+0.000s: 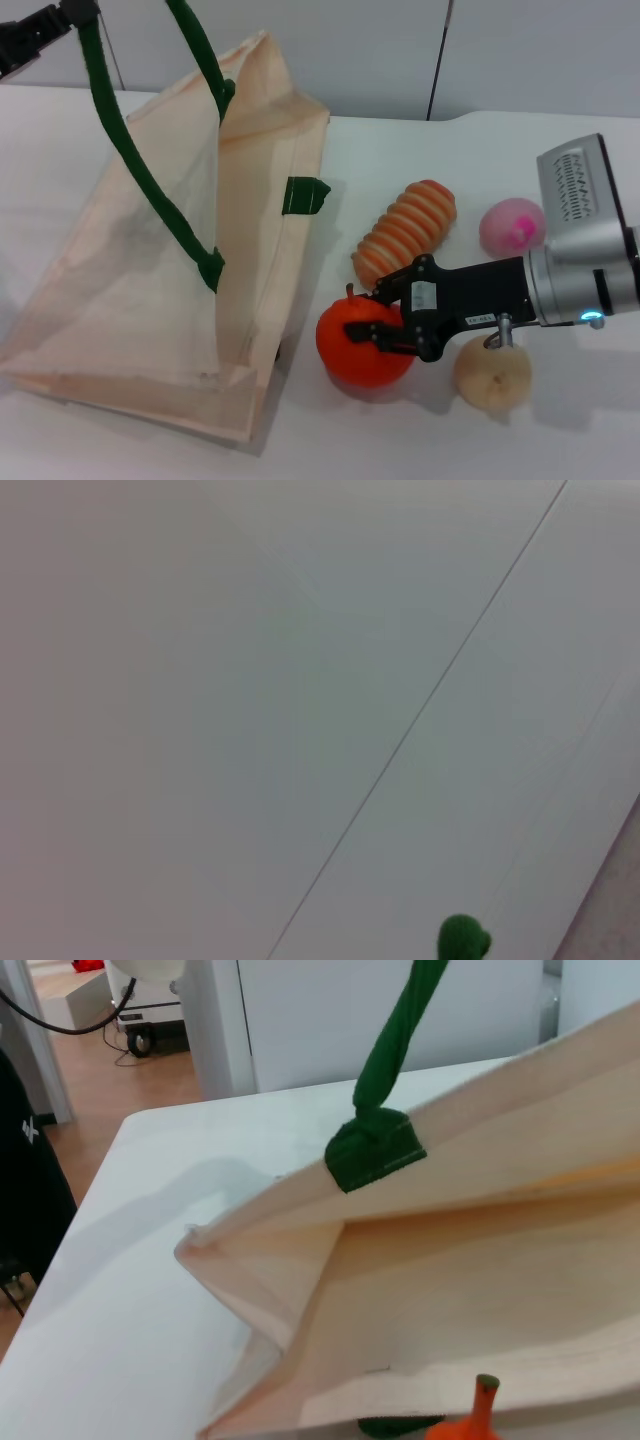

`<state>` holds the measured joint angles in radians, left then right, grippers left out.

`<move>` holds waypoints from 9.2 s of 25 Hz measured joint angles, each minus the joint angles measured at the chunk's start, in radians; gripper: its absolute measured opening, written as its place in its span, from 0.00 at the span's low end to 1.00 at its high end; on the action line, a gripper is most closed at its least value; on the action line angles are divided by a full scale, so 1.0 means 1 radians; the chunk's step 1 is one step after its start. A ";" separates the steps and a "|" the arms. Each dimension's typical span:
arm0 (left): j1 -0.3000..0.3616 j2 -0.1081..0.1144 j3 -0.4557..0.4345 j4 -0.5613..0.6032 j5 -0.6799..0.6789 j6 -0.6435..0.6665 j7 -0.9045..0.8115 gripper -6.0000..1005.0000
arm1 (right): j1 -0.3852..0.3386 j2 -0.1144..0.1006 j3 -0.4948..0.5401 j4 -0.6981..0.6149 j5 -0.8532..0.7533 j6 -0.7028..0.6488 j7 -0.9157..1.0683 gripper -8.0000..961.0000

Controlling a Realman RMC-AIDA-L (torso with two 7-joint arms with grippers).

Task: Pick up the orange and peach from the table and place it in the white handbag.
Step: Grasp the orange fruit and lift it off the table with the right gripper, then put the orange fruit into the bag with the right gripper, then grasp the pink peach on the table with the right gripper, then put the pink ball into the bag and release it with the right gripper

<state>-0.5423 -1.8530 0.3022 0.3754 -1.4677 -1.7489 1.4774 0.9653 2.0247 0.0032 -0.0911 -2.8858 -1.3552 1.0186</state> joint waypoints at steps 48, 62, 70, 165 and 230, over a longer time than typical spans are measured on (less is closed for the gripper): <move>-0.123 -0.022 0.006 -0.040 0.021 -0.120 -0.004 0.13 | 0.269 0.007 0.041 0.111 0.170 0.374 -0.065 0.07; -0.134 -0.023 0.000 -0.043 0.018 -0.121 -0.002 0.13 | 0.342 0.012 0.041 0.294 0.122 0.536 -0.117 0.07; -0.142 -0.023 -0.002 -0.043 0.018 -0.115 -0.001 0.13 | 0.366 0.019 0.063 0.370 0.100 0.636 -0.192 0.08; -0.050 -0.010 -0.041 -0.036 -0.007 -0.029 0.020 0.13 | -0.042 0.006 0.026 -0.254 0.003 0.351 0.189 0.90; -0.064 -0.009 -0.044 -0.040 -0.014 -0.028 0.012 0.13 | 0.276 0.008 -0.093 0.037 0.142 0.219 0.070 0.52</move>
<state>-0.6059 -1.8617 0.2578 0.3359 -1.4821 -1.7765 1.4896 1.2416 2.0329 -0.0903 -0.0539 -2.7441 -1.1363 1.0889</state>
